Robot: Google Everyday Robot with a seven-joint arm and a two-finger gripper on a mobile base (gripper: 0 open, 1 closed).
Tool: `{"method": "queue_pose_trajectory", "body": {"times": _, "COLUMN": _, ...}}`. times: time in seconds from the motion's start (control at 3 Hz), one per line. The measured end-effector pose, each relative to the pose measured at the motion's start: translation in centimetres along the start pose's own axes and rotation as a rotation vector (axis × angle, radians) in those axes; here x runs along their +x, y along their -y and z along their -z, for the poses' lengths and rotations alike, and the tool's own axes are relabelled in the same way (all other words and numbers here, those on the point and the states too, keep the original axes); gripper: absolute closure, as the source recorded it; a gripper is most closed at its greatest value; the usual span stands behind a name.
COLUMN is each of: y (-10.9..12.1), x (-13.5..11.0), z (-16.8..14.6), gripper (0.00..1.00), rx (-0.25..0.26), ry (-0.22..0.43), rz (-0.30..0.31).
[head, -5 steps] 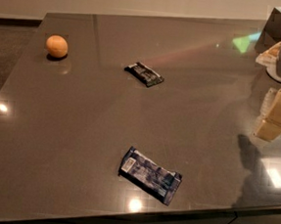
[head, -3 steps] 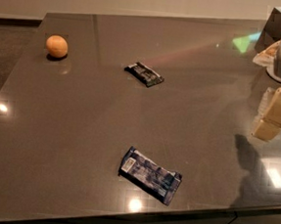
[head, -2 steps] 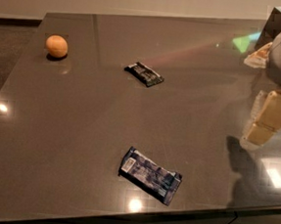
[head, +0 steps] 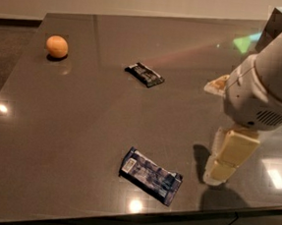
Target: Pick rxbar blueberry
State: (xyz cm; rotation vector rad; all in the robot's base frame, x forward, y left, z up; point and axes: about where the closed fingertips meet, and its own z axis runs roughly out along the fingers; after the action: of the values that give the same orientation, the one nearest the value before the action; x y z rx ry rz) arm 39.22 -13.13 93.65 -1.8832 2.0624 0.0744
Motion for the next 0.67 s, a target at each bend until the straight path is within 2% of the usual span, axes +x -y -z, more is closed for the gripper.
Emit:
{"method": "queue_pose_trajectory", "body": {"times": 0.33, "y": -2.1, "x": -1.7, "z": -2.9, "gripper": 0.0, "rx": -0.038, "ry": 0.027, "rz": 0.019}}
{"method": "queue_pose_trajectory", "body": {"times": 0.67, "y": -3.2, "x": -3.4, "z": -5.6, "gripper": 0.0, "rx": -0.055, "ry": 0.046, "rz": 0.01}}
